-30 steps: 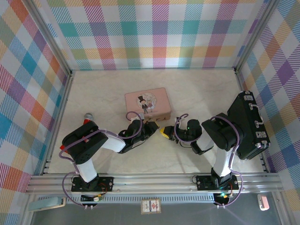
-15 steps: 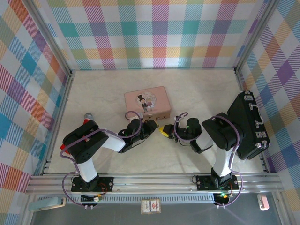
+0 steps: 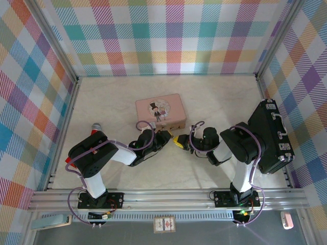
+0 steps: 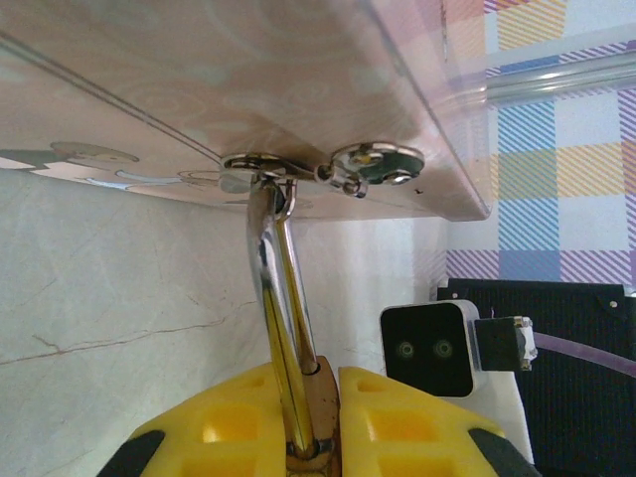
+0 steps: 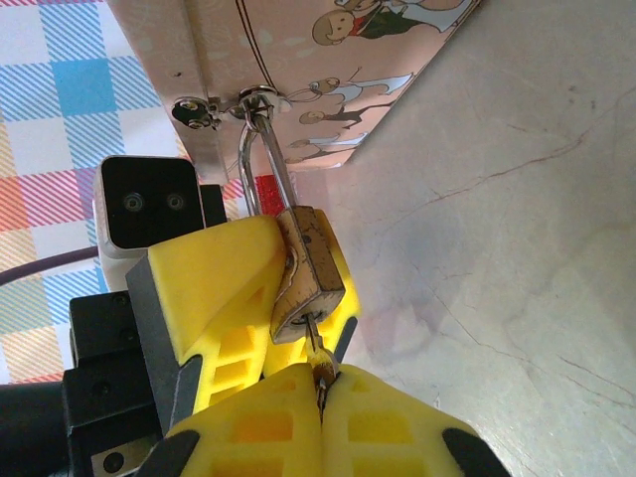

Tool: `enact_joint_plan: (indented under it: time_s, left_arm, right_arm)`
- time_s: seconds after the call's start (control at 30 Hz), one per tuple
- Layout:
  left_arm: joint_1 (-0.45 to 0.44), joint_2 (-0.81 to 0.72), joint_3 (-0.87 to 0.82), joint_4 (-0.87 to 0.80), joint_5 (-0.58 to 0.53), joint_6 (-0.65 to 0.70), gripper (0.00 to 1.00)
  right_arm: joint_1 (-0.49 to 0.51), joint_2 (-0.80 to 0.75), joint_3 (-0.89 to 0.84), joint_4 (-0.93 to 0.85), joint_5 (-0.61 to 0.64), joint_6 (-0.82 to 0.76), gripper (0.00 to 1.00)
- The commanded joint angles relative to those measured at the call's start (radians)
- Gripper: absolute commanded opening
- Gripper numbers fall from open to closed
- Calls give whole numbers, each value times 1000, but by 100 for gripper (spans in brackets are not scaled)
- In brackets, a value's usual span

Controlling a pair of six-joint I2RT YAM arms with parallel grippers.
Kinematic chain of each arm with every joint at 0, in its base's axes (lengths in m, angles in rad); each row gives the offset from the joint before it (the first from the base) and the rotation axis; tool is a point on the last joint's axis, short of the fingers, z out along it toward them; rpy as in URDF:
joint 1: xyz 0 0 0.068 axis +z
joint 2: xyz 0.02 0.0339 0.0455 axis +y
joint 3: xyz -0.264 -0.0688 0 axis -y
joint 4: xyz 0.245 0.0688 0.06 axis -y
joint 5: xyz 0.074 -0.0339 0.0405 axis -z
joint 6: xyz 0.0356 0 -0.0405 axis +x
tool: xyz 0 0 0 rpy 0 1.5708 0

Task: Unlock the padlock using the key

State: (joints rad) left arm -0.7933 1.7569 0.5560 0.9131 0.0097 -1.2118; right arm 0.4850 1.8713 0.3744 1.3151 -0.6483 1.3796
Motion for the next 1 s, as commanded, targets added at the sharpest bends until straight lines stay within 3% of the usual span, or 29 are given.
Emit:
enact_joint_plan:
  time_s: [0.0,0.97]
  left_arm:
    - [-21,-13,14,113,62,10,8]
    - [-83,-71,55,64,60,30,6]
  right_arm:
    - [-1,-8,46,82,-2,-2,0]
    - [1,6,114,76,43,45,0]
